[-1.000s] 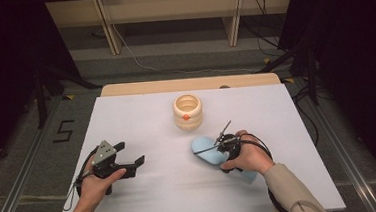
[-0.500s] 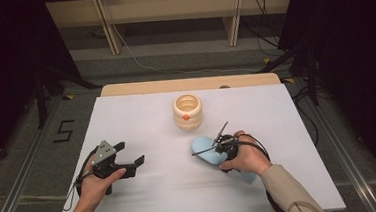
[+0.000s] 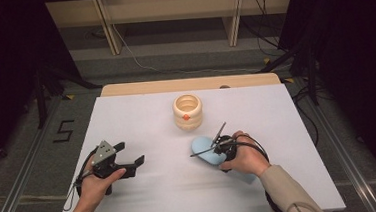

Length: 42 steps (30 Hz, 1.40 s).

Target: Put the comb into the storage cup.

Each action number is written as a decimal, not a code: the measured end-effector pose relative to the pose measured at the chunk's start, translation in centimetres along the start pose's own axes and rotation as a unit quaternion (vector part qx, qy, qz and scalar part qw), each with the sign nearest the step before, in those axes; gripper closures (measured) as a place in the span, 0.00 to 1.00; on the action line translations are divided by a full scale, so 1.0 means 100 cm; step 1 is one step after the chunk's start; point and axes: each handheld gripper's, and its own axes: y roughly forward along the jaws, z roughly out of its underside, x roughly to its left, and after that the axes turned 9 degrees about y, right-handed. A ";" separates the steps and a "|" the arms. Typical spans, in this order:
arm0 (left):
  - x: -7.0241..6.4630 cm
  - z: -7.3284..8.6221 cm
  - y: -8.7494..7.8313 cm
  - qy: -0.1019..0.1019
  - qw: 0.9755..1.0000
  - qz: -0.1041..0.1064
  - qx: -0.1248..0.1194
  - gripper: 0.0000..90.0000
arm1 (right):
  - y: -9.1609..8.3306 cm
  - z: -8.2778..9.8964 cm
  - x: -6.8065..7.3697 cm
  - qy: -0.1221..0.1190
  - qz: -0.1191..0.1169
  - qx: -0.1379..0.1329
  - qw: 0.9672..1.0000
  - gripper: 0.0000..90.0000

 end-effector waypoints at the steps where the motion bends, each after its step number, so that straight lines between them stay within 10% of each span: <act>1: 0.000 0.000 0.000 0.000 1.000 0.000 0.000 0.09 | 0.000 0.000 0.000 0.000 0.000 0.001 1.000 0.65; 42: 0.000 0.001 0.000 0.001 1.000 -0.001 0.002 0.10 | -0.003 0.006 0.000 -0.001 -0.011 0.001 1.000 0.78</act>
